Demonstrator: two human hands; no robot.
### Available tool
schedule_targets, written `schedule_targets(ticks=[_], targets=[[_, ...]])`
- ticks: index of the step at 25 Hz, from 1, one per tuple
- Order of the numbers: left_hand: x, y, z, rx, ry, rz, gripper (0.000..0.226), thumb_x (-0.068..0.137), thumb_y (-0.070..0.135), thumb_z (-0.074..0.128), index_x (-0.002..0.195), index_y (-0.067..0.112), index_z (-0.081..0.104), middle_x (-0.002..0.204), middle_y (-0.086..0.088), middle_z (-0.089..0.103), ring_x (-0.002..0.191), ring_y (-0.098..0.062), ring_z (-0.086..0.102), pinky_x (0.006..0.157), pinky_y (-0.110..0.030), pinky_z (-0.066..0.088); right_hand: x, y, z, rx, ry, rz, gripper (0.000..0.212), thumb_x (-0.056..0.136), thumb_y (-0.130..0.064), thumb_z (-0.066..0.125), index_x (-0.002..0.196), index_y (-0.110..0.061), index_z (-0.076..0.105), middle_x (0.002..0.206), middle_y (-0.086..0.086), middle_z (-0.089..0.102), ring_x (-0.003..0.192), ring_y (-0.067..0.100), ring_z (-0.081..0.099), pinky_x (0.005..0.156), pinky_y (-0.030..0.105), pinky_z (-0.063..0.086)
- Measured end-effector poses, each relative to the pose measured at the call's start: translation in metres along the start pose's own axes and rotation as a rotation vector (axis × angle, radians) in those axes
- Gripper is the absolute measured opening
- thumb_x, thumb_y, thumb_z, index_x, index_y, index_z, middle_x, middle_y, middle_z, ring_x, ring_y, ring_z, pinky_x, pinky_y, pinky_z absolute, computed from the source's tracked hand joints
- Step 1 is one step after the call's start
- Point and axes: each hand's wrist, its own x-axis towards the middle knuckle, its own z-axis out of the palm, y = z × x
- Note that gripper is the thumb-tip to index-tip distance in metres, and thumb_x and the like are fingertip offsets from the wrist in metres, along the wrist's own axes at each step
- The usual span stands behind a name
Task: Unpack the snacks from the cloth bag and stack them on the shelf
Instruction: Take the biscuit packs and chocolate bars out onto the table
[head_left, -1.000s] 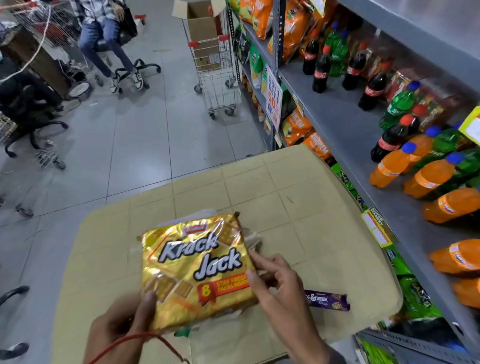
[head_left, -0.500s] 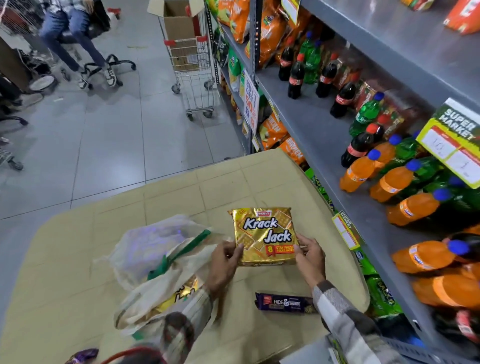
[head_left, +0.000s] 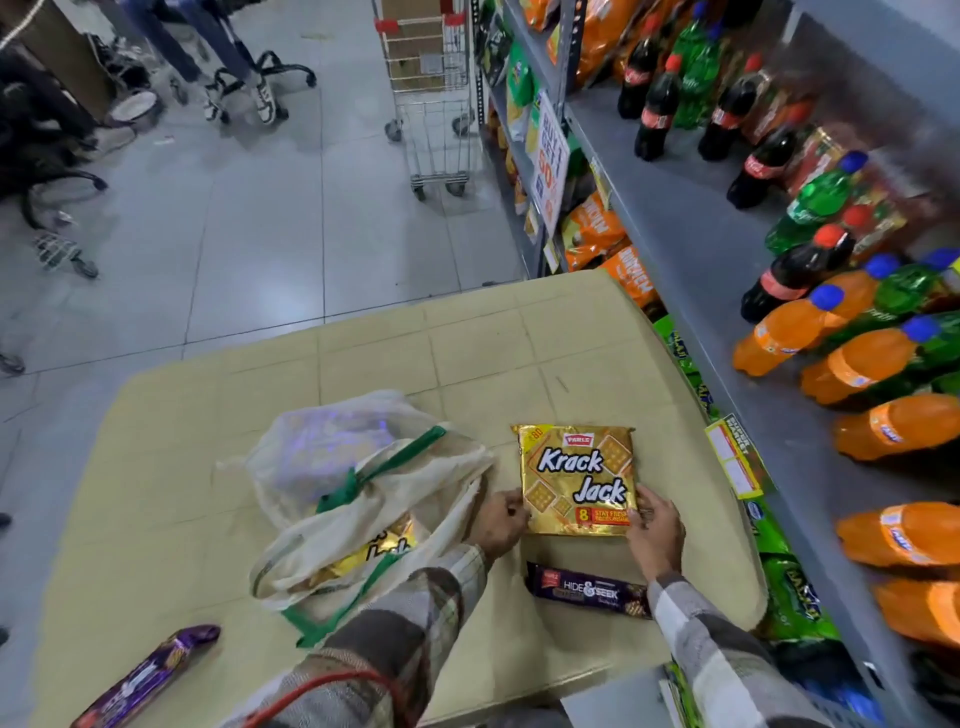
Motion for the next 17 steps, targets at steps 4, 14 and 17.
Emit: schedule_targets(ticks=[4, 14, 17], targets=[[-0.023, -0.015, -0.045, -0.025, 0.178, 0.075, 0.030, 0.098, 0.017, 0.054, 0.125, 0.008, 0.064, 0.119, -0.001, 0.066, 0.107, -0.018, 0.064, 0.096, -0.031, 0.051, -0.032, -0.034, 0.022, -0.004, 0.063, -0.284, 0.048, 0.087, 0.007, 0.059, 0.126, -0.019, 0.067, 0.115, 0.010, 0.055, 0.108, 0.028, 0.054, 0.097, 0.045, 0.046], [-0.113, -0.152, -0.162, 0.404, 0.432, 0.070, 0.046, 0.095, 0.006, 0.045, 0.140, 0.012, 0.049, 0.145, -0.005, 0.041, 0.130, -0.022, 0.047, 0.110, -0.031, 0.038, -0.150, -0.104, 0.159, -0.598, -0.731, -0.990, 0.040, 0.104, -0.022, 0.034, 0.141, -0.018, 0.049, 0.139, 0.004, 0.054, 0.129, 0.021, 0.048, 0.110, 0.035, 0.039], [-0.126, -0.167, -0.172, 0.453, 0.424, 0.019, 0.052, 0.096, 0.018, 0.048, 0.147, 0.021, 0.037, 0.146, -0.002, 0.037, 0.117, -0.024, 0.057, 0.090, -0.035, 0.052, -0.151, -0.097, 0.156, -0.819, -0.665, -0.942, 0.035, 0.103, -0.028, 0.034, 0.130, -0.019, 0.055, 0.127, 0.008, 0.061, 0.119, 0.028, 0.055, 0.099, 0.039, 0.044]])
